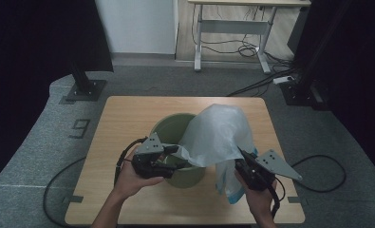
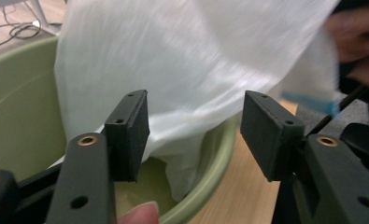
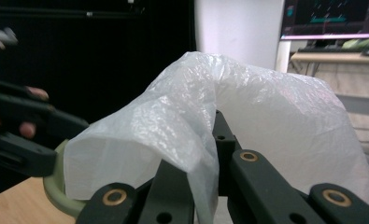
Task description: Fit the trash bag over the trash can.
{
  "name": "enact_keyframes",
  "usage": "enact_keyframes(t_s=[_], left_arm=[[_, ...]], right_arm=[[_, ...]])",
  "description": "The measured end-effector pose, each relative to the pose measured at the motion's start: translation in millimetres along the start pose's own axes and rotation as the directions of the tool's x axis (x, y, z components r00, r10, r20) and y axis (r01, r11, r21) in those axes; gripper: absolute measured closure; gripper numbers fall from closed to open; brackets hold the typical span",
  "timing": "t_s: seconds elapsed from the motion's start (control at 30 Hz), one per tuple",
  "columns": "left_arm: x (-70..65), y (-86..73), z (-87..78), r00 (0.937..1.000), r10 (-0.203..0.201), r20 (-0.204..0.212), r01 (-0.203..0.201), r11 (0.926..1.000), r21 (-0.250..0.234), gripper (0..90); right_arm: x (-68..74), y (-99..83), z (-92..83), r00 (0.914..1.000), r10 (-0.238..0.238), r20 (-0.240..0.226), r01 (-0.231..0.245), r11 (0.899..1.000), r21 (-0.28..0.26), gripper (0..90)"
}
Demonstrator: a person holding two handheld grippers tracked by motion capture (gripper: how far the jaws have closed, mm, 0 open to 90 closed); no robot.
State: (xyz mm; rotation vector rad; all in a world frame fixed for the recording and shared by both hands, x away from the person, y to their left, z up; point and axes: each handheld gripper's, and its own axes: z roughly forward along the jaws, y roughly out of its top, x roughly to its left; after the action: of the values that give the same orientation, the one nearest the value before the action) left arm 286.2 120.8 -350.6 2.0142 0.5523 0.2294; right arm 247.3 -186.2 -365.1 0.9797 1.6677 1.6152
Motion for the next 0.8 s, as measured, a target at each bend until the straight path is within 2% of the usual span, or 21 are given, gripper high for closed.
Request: enact_keyframes(t_s=[0.13, 0.3, 0.43, 0.47, 0.5, 0.53, 0.57, 0.6, 0.63, 0.67, 0.77, 0.8], left_arm=[[-5.6, 1.3, 1.8, 0.9998, 0.015, 0.014, -0.015, 0.9999, -0.005, 39.5], [-14.9, 1.5, 15.5, 0.9988, 0.033, 0.036, -0.034, 0.9993, 0.015, 33.3], [-20.3, 1.3, 27.6, 0.9984, 0.057, 0.005, -0.057, 0.9979, 0.032, 33.8], [-20.9, 1.4, 30.0, 0.9983, 0.057, -0.005, -0.057, 0.9977, 0.036, 38.2], [-21.4, 1.3, 32.1, 0.998, 0.06, -0.018, -0.059, 0.9975, 0.039, 38.2], [-21.8, 1.4, 33.6, 0.9977, 0.061, -0.03, -0.06, 0.9973, 0.043, 44.2], [-21.7, 1.3, 34.8, 0.9976, 0.059, -0.037, -0.057, 0.9973, 0.045, 44.2], [-21.2, 1.3, 35.2, 0.9977, 0.059, -0.033, -0.057, 0.9972, 0.049, 53.6], [-20.2, 1.3, 35.4, 0.9982, 0.055, -0.024, -0.054, 0.9972, 0.052, 53.6], [-18.8, 1.6, 35.5, 0.9987, 0.049, -0.018, -0.047, 0.9972, 0.059, 58.0], [-12.5, 1.5, 35.3, 0.9994, 0.02, 0.028, -0.022, 0.9972, 0.071, 71.2], [-10.7, 1.1, 35.2, 0.9994, 0.01, 0.034, -0.013, 0.9973, 0.072, 76.8]], right_arm=[[3.2, -3.2, 9.9, 0.9999, 0.008, -0.015, -0.008, 0.999, 0.032, 87.7], [10.1, -6.2, 22.6, 0.9999, 0.006, -0.015, -0.005, 0.998, 0.069, 87.7], [16.0, -9.4, 28.1, 0.9996, 0.001, -0.027, 0.001, 0.997, 0.08, 87.6], [18.0, -11.1, 28.7, 0.9994, -0.002, -0.035, 0.005, 0.997, 0.083, 86.8], [18.0, -11.1, 28.7, 0.9994, -0.002, -0.035, 0.005, 0.997, 0.083, 86.8], [19.6, -13.8, 28.4, 0.999, -0.003, -0.045, 0.007, 0.997, 0.082, 86.1], [19.6, -13.8, 28.4, 0.999, -0.003, -0.045, 0.007, 0.997, 0.082, 86.1], [20.1, -16.8, 27.2, 0.9988, -0.007, -0.049, 0.011, 0.997, 0.081, 84.2], [20.1, -16.8, 27.2, 0.9988, -0.007, -0.049, 0.011, 0.997, 0.081, 84.2], [19.9, -18.2, 26.5, 0.9985, -0.005, -0.054, 0.009, 0.997, 0.08, 81.6], [19.0, -22.4, 22.4, 0.9964, -0.008, -0.085, 0.014, 0.997, 0.074, 65.9], [19.3, -25.2, 17.7, 0.9951, -0.021, -0.097, 0.027, 0.997, 0.067, 57.6]])
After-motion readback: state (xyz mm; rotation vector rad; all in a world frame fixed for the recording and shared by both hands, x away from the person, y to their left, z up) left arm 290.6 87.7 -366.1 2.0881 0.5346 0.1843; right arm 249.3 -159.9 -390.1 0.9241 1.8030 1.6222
